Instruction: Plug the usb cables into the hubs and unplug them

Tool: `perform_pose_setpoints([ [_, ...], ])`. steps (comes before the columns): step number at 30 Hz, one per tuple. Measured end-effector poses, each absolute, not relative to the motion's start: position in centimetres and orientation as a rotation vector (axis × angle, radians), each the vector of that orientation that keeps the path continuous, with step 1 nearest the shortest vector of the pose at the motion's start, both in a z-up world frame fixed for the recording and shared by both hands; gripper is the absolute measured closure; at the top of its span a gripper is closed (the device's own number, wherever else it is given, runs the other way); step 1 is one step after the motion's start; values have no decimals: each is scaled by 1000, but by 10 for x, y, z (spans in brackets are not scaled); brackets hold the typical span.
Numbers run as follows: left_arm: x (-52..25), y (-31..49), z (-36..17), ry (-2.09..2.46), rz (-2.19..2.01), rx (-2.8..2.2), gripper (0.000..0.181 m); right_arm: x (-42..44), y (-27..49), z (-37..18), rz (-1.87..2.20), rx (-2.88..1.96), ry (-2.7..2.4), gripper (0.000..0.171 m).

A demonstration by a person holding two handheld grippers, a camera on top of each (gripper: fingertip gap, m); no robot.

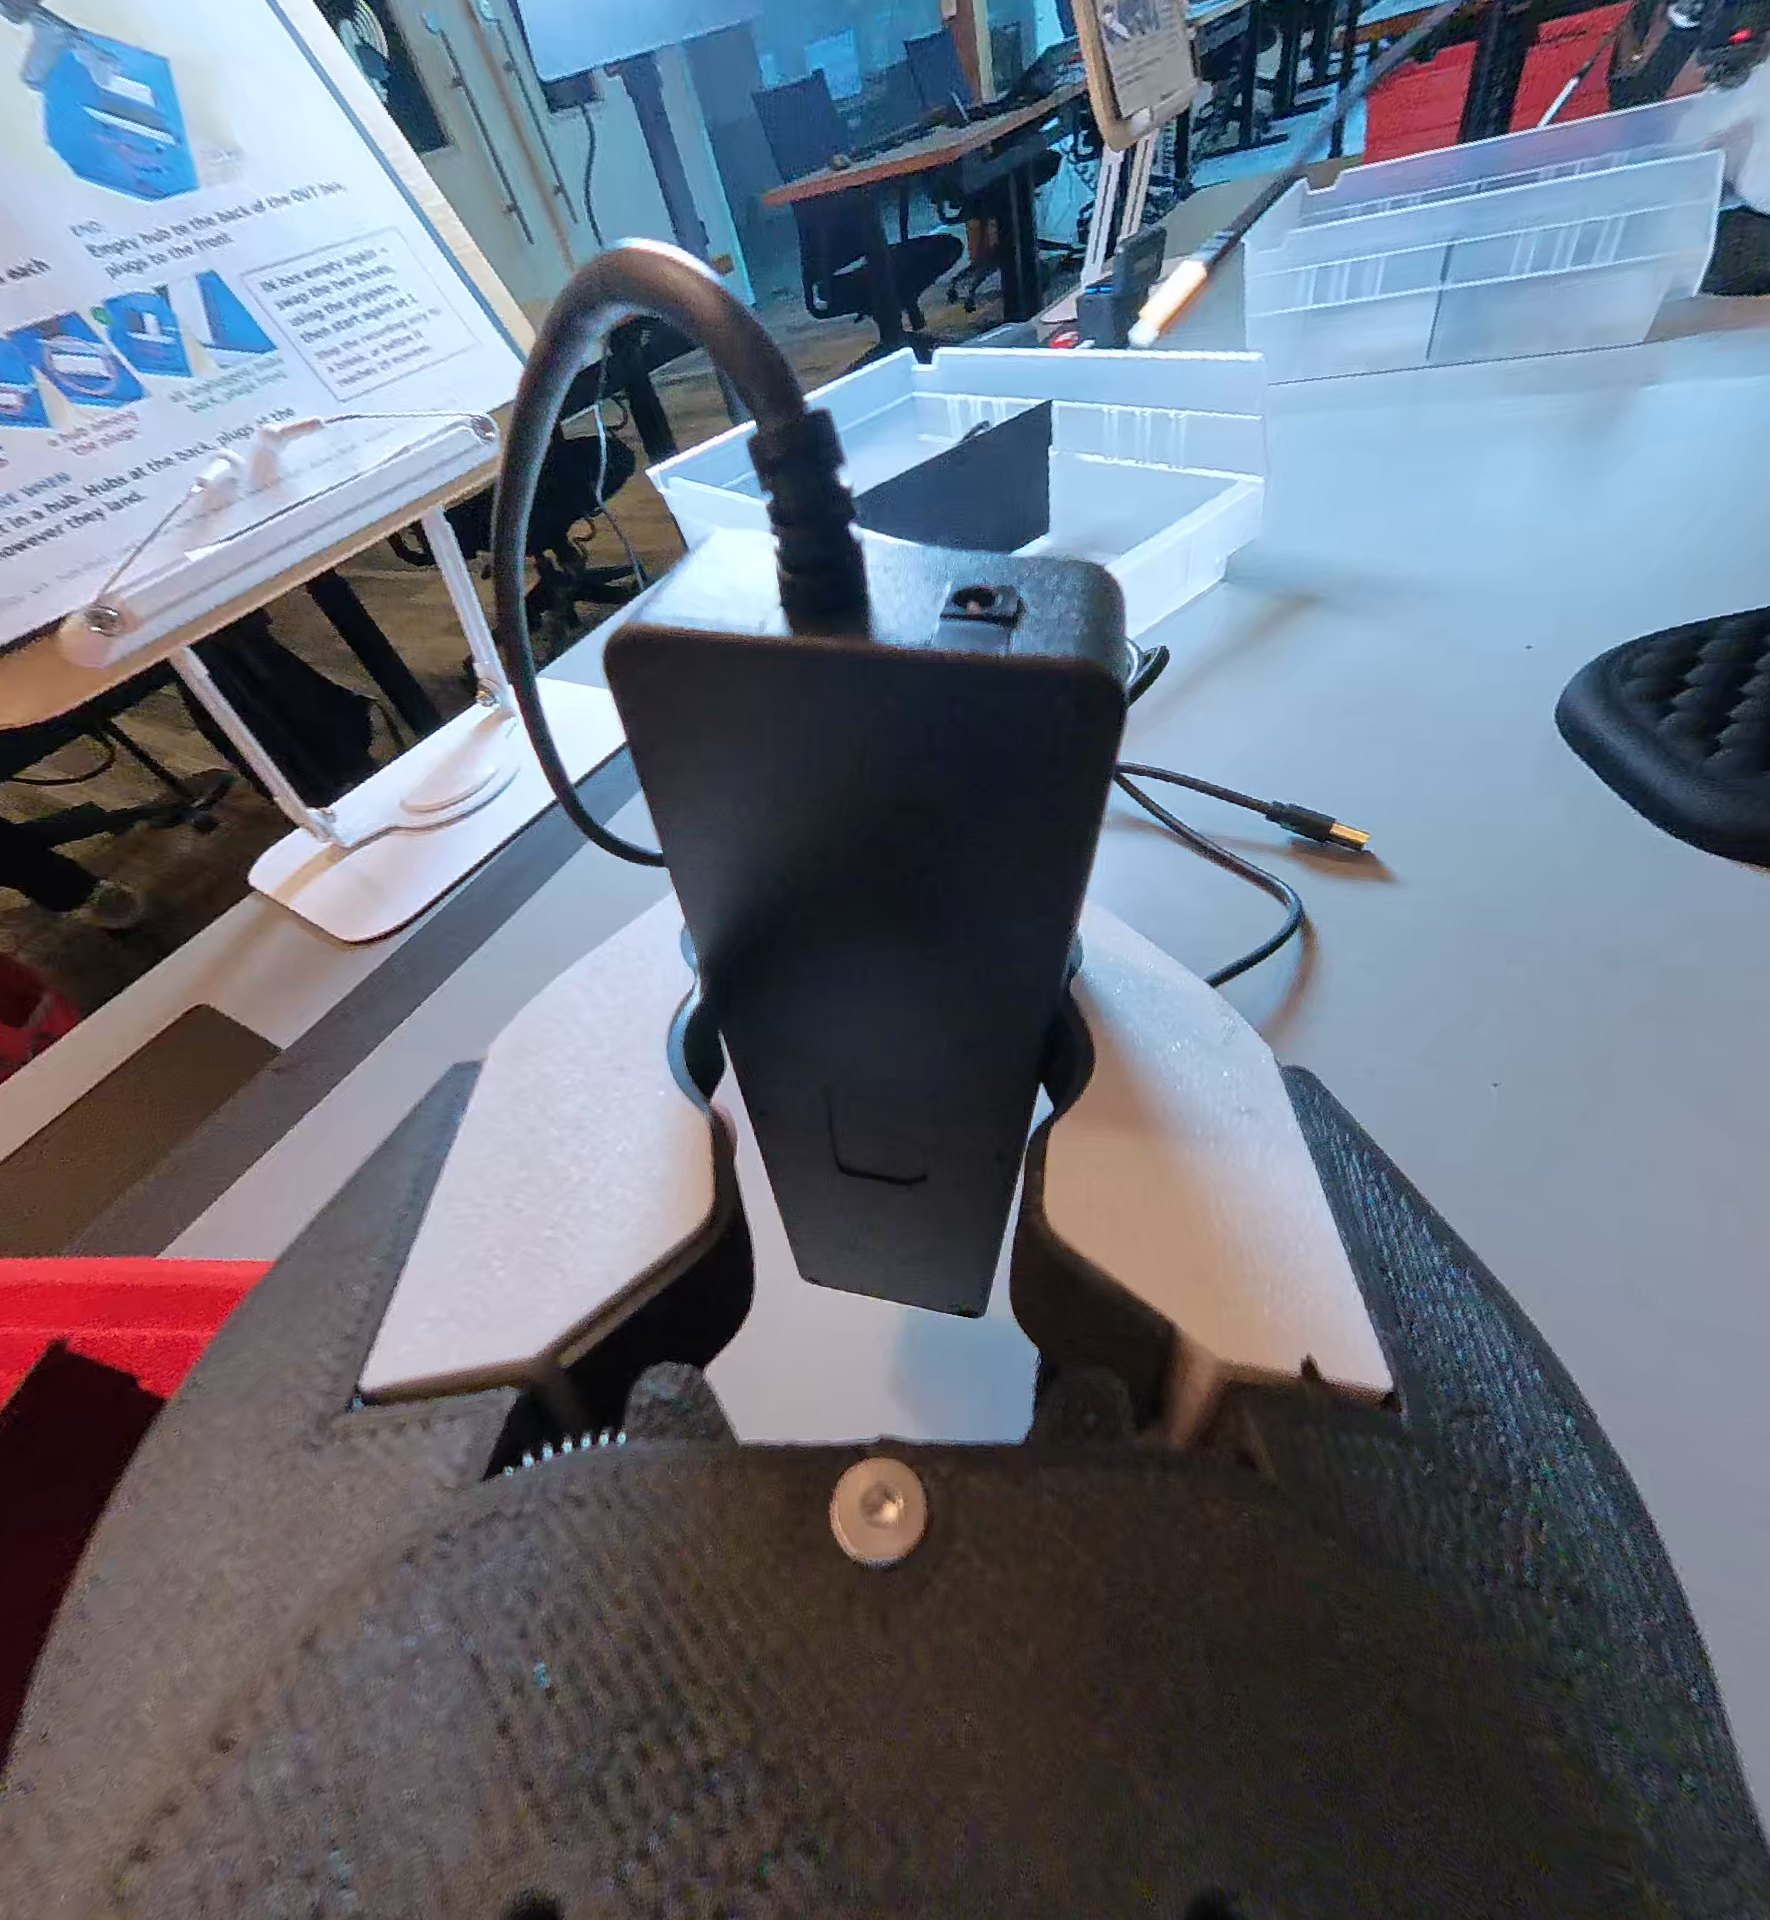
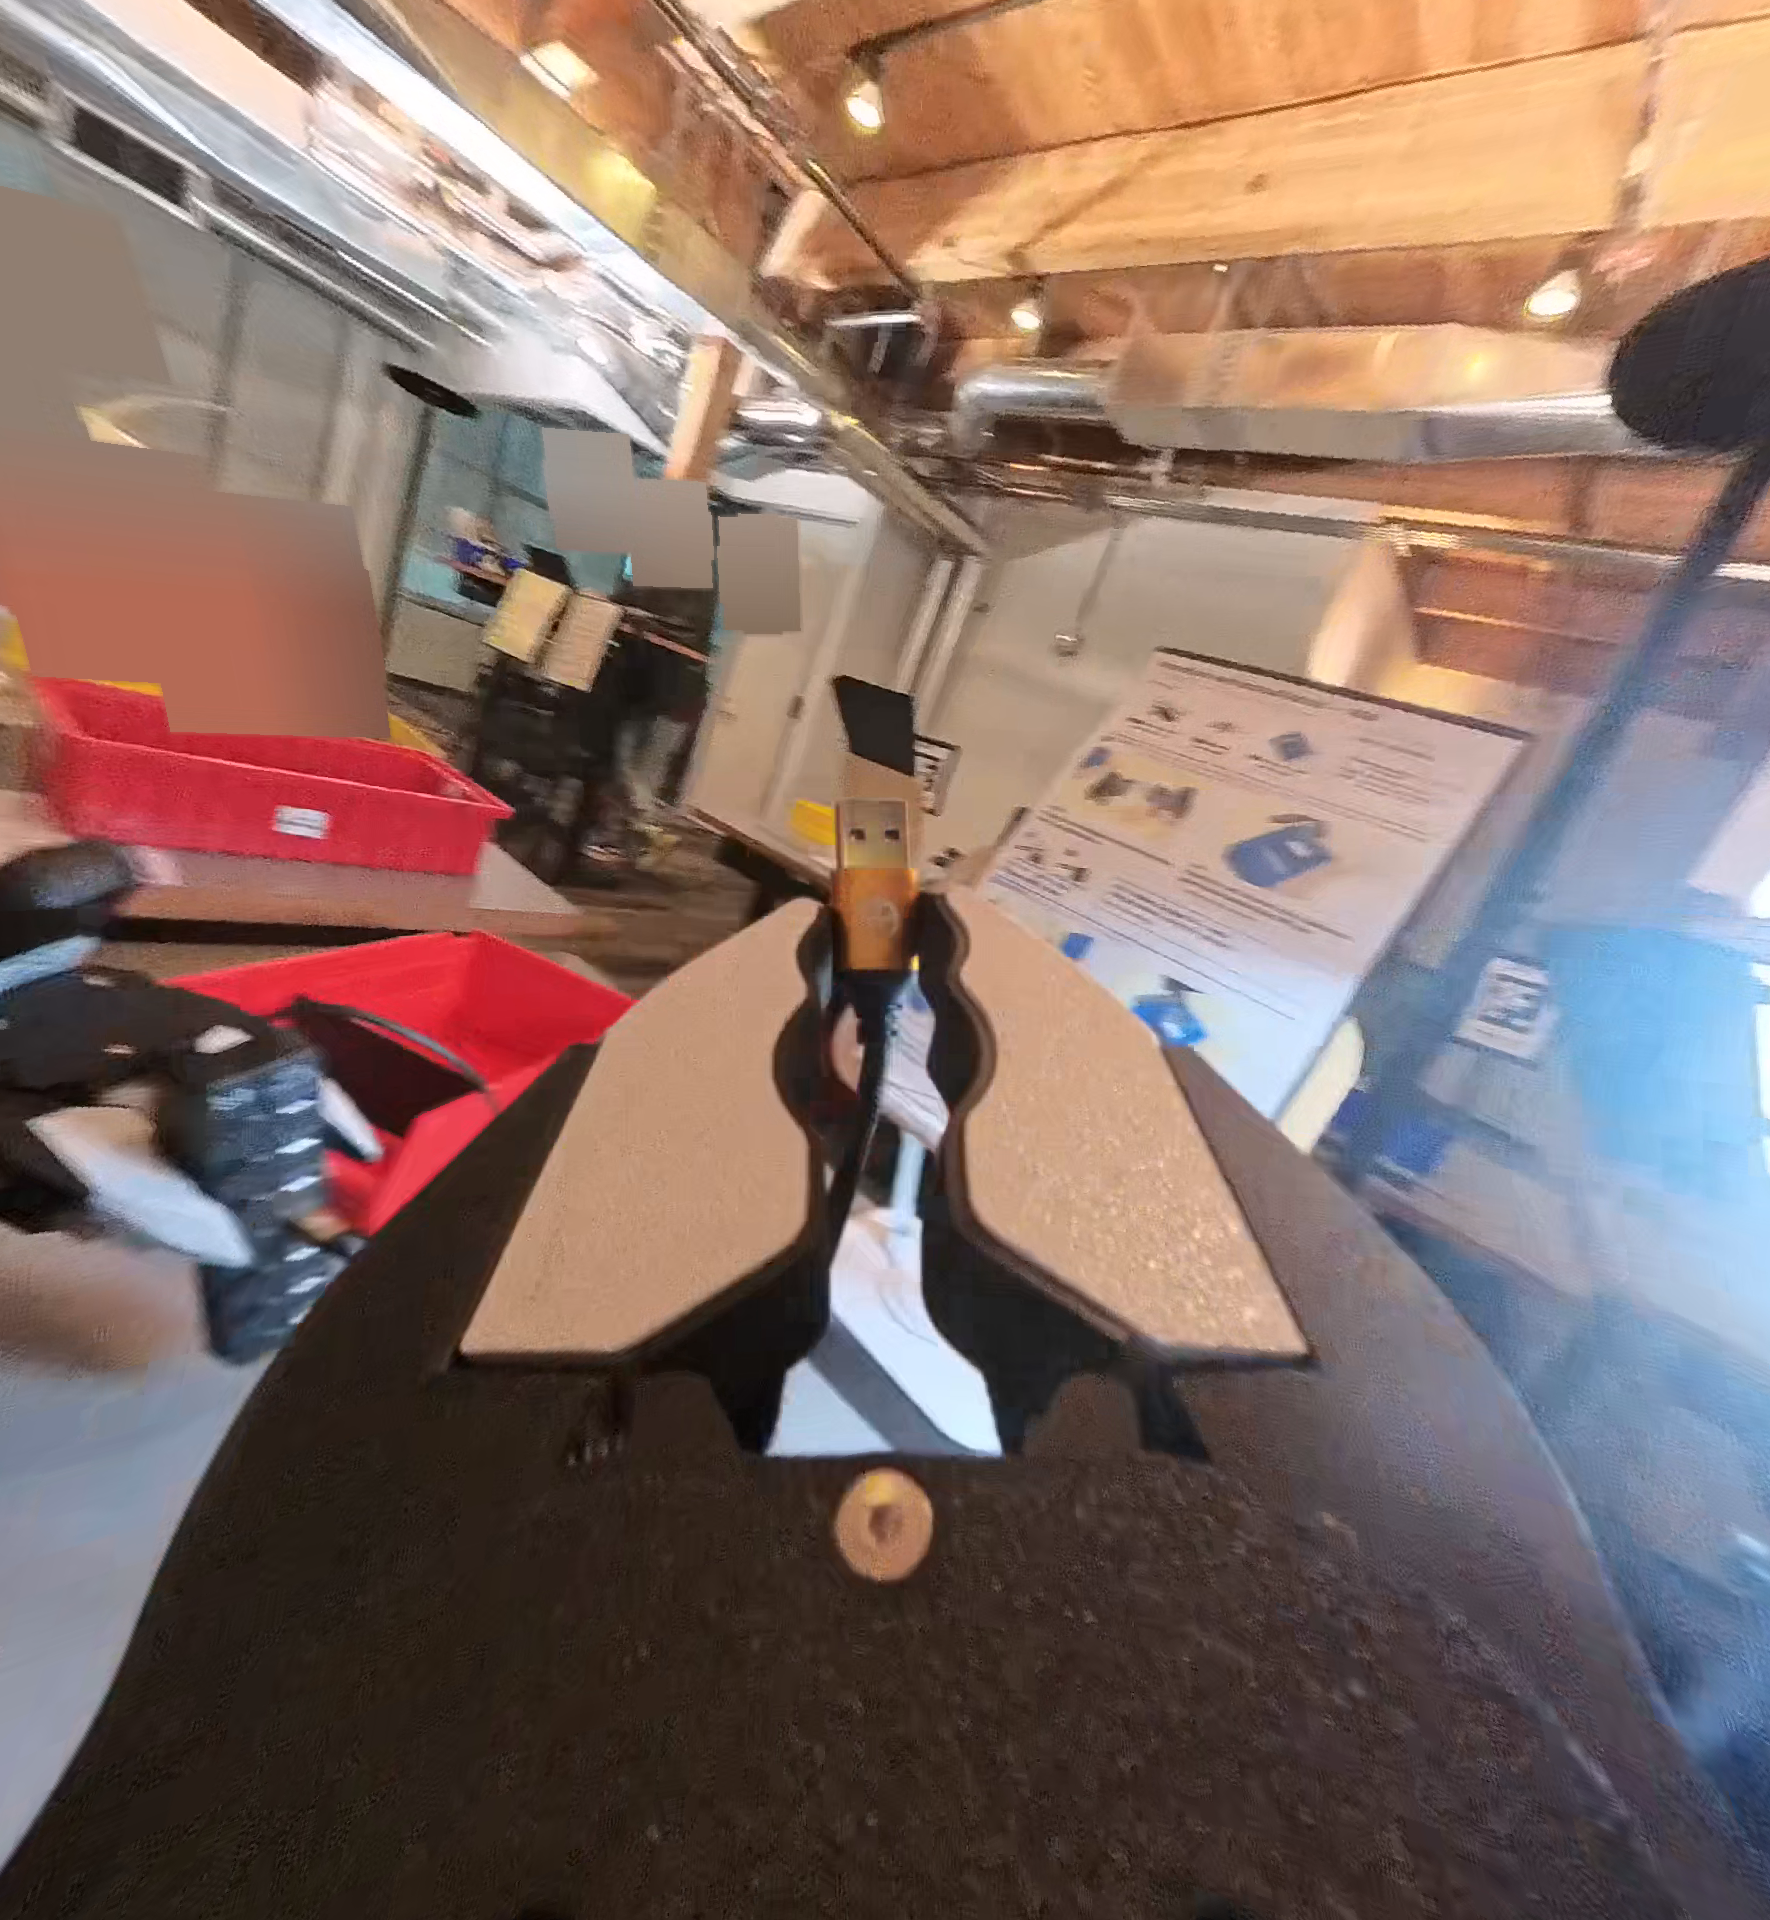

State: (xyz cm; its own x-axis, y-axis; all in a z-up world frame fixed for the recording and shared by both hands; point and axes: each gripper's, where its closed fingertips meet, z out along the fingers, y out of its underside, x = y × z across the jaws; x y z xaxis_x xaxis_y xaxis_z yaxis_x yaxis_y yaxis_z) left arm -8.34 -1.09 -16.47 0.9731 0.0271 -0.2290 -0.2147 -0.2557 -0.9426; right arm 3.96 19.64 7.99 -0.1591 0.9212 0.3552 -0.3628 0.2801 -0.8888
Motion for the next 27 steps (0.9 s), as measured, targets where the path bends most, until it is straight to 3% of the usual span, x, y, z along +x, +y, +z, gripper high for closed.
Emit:
perform_pose_setpoints([
  [5, -74, -6, -170, 160, 189, -1811, 120, -16, 257, 20, 1047, -768, -1212, 155],
  [11, -63, 1, -181, 179, 120, -1819, 121, -69, 310, -124, 802, -1149, -1552, 156],
  [15, -52, 3, -179, 191, 11, -1787, 121, -67, 308, -125, 809, -1197, -1575, 134],
  [22, -42, 3, -177, 205, -59, -1757, 121, -48, 199, -70, 1122, -913, -1734, 137],
  [27, -31, 3, -169, 263, -64, -1705, 121, -23, 67, -116, 1118, -581, -2244, 139],
])
